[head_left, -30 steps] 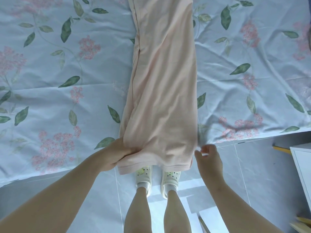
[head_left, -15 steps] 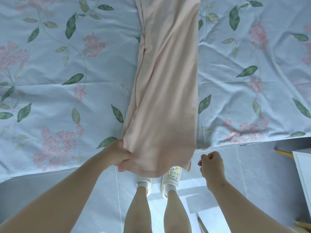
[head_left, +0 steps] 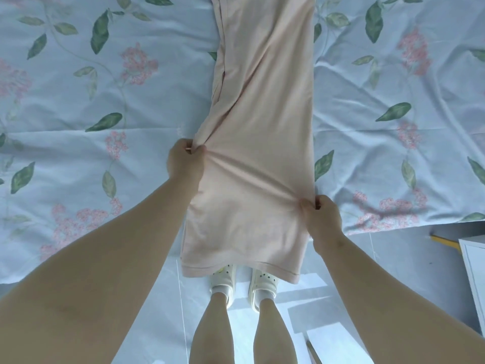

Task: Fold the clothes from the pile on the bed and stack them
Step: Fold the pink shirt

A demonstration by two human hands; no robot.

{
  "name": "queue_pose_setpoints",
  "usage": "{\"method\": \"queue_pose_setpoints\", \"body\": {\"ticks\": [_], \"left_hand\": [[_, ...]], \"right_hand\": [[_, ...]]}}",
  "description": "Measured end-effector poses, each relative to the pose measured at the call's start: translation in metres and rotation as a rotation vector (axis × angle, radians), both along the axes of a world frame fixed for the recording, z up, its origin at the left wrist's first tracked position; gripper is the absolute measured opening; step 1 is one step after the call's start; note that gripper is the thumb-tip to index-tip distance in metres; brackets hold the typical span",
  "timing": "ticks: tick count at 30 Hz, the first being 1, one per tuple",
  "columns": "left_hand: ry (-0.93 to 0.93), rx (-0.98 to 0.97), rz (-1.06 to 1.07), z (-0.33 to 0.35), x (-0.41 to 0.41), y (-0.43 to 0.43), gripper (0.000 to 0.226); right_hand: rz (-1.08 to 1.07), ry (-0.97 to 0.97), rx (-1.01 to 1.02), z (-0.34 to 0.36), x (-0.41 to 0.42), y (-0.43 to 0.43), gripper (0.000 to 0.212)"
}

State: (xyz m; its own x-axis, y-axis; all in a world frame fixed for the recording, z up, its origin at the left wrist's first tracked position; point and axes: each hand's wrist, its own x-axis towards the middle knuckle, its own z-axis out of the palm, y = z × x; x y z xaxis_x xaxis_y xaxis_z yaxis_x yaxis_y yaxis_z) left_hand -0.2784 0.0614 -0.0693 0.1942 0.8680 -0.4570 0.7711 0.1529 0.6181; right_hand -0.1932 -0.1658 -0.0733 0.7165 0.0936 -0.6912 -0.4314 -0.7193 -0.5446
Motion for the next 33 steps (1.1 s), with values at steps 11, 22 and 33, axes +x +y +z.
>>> {"method": "queue_pose_setpoints", "body": {"ticks": [11, 22, 33], "left_hand": [[0.077, -0.504, -0.231, 0.002, -0.058, -0.026, 0.026], [-0.169, -0.425, -0.256, 0.067, -0.065, -0.061, 0.015], [-0.218, -0.970, -0.118, 0.102, -0.074, -0.065, 0.035]], "right_hand": [[0.029, 0.185, 0.125, 0.019, -0.010, -0.014, 0.011], [-0.030, -0.060, 0.114, 0.062, -0.014, -0.045, 0.034], [-0.024, 0.513, 0.223, 0.103, 0.004, -0.067, 0.017]]}}
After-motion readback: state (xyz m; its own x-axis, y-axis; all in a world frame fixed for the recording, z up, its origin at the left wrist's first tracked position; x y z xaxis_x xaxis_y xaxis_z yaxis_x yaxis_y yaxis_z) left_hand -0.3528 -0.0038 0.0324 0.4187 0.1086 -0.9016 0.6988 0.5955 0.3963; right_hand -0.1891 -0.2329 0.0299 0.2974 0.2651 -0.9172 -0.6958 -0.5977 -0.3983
